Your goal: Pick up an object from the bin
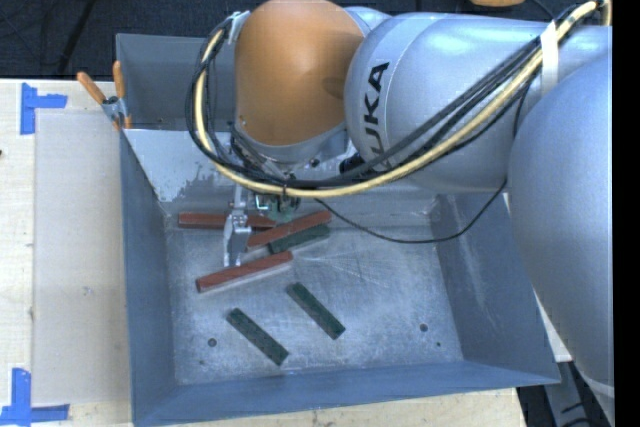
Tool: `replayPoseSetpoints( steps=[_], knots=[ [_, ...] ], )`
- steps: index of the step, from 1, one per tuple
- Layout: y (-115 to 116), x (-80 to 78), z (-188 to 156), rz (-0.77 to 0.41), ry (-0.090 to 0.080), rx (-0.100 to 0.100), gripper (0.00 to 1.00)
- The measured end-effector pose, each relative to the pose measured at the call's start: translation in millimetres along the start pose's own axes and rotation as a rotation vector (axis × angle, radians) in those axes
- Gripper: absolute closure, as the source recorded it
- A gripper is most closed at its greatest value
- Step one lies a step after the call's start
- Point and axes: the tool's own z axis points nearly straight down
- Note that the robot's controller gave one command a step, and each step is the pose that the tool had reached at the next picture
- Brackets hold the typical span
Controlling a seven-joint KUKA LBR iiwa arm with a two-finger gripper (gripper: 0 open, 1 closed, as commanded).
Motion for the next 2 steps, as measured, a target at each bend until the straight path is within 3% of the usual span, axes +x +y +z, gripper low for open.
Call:
replayPoseSetpoints(
  steps=[1,2],
  knots=[
    [-1,-1.8,-5,0.004,-0.008,-0.001,0.00],
    [-8,4.2,42,-0.026,-0.014,-0.003,0.00]
  ],
)
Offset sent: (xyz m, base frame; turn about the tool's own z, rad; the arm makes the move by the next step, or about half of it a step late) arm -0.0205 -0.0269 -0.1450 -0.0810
